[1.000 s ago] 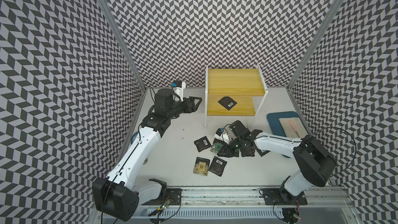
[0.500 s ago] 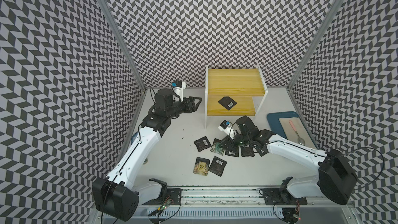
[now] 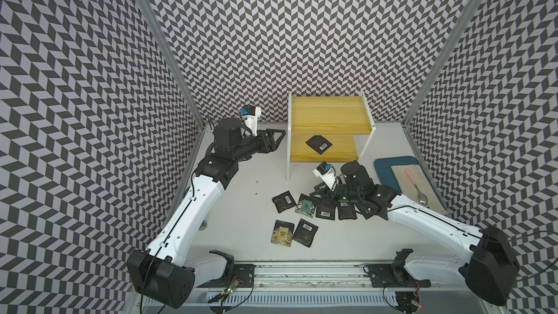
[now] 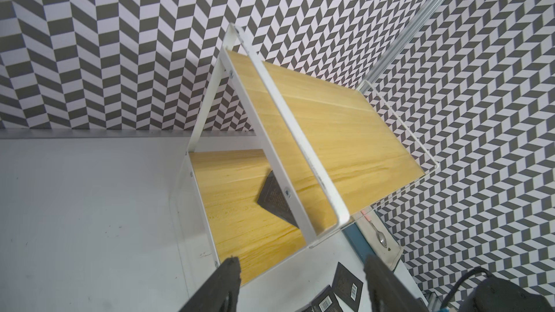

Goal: Remove the tea bags from the shelf
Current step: Place the tea bag at the center of the board.

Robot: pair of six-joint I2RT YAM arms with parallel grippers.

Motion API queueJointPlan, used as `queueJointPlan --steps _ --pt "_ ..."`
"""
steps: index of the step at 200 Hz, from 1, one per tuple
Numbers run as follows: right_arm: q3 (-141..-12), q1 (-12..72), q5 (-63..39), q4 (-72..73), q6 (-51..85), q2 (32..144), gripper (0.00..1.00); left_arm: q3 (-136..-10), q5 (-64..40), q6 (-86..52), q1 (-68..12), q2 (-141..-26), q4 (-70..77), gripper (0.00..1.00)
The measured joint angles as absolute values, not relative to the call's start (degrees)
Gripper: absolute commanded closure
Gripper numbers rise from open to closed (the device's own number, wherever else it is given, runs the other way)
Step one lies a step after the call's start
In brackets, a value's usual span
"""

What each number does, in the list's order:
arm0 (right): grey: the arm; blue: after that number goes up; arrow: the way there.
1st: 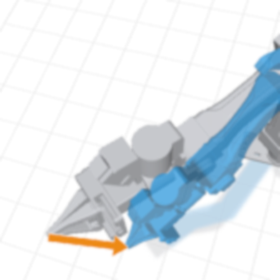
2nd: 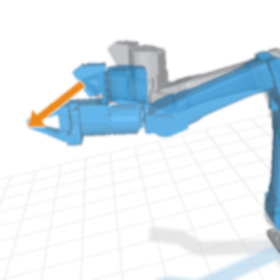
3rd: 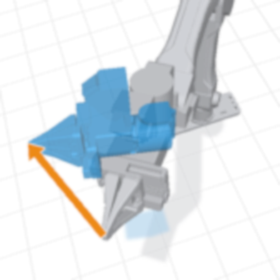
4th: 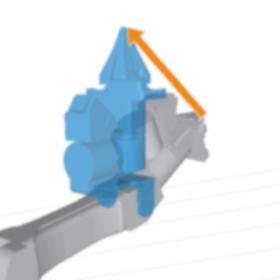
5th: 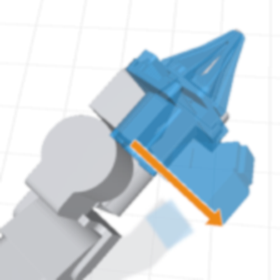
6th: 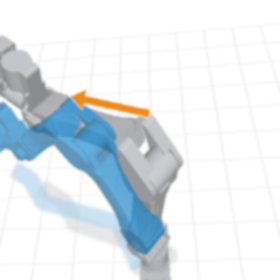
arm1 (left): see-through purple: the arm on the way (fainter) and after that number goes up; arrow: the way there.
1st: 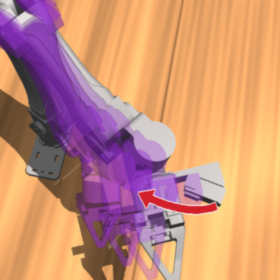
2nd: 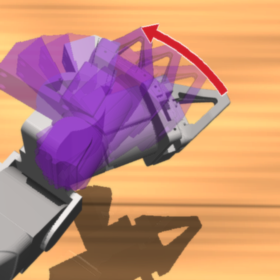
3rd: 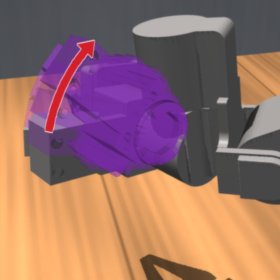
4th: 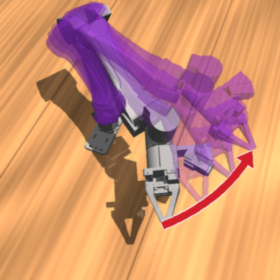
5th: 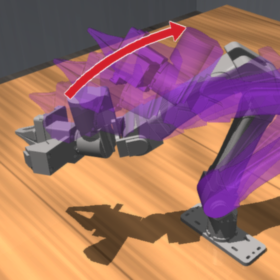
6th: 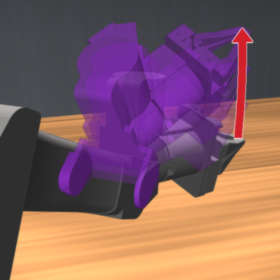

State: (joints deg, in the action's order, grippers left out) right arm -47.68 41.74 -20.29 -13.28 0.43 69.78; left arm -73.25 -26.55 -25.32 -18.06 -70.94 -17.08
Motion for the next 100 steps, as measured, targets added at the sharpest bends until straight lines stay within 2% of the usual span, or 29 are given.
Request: queueJointPlan --steps 100 --pt "-46.4 41.7 -5.9 -6.3 -3.5 62.0 0.30 -78.6 -26.0 -24.9 -20.4 -79.1 -17.4 0.31"
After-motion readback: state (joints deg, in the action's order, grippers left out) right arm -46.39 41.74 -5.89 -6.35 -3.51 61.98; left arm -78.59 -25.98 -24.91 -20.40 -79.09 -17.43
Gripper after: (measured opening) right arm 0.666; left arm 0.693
